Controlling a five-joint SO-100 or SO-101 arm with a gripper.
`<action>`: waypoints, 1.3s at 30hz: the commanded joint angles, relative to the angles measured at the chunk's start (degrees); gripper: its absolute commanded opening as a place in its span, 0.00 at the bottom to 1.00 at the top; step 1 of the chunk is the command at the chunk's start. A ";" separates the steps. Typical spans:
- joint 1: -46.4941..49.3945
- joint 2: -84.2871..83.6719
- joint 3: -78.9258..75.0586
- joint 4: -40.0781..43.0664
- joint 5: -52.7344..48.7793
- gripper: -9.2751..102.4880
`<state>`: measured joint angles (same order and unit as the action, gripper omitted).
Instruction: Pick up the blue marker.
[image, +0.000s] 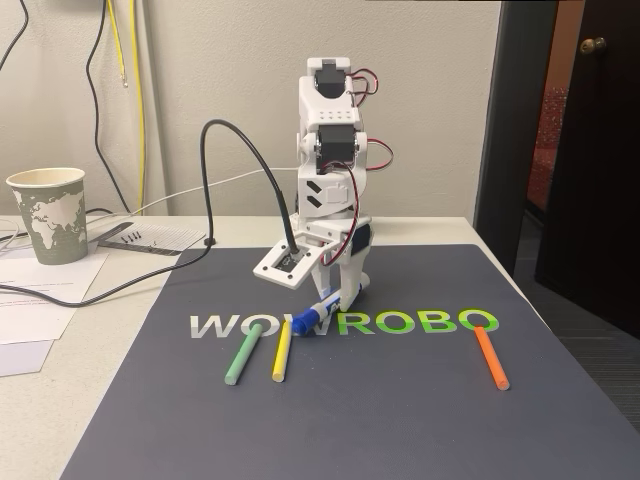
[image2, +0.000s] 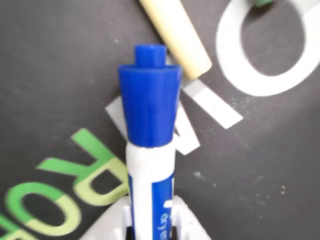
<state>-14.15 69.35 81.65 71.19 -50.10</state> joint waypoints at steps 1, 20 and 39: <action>-0.53 8.26 -1.93 -1.05 4.31 0.10; 7.65 29.36 -12.48 6.94 43.42 0.08; 14.77 39.99 -11.16 6.94 57.66 0.08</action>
<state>0.26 106.96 72.16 78.40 6.77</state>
